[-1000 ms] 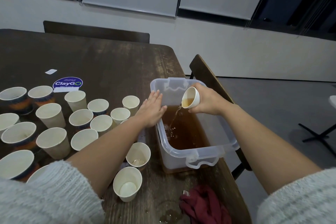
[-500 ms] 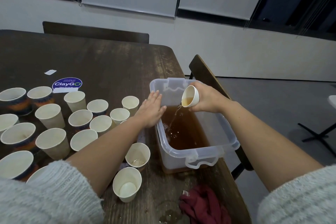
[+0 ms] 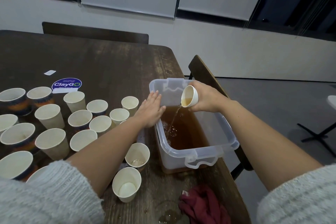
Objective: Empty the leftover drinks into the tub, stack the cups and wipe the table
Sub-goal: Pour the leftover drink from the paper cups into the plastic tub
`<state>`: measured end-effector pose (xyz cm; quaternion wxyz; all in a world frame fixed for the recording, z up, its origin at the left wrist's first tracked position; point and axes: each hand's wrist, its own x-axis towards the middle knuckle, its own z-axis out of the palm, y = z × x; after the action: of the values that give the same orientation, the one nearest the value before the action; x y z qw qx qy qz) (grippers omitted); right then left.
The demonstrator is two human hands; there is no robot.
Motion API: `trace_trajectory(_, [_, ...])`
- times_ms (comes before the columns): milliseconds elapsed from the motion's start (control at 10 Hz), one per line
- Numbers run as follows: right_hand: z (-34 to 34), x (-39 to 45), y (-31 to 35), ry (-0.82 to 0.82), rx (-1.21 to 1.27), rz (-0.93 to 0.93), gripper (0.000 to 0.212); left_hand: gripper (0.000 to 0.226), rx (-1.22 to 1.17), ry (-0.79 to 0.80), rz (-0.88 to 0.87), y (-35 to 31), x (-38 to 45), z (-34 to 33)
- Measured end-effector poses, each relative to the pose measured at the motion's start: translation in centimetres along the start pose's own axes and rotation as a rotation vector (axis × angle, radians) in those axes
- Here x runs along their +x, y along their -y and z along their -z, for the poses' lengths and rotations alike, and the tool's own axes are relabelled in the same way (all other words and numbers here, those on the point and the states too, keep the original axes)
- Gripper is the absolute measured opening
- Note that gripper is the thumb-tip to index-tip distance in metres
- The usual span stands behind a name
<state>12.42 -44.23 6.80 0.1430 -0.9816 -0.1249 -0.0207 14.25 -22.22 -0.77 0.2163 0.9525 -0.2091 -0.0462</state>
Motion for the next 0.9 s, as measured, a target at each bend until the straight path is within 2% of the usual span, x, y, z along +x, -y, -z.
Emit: trace_trajectory(900, [0.41,-0.10,0.64,0.038,-0.147,0.000,0.070,0.058,-0.024,-0.004,-0.005,0.04,-0.02,0.03])
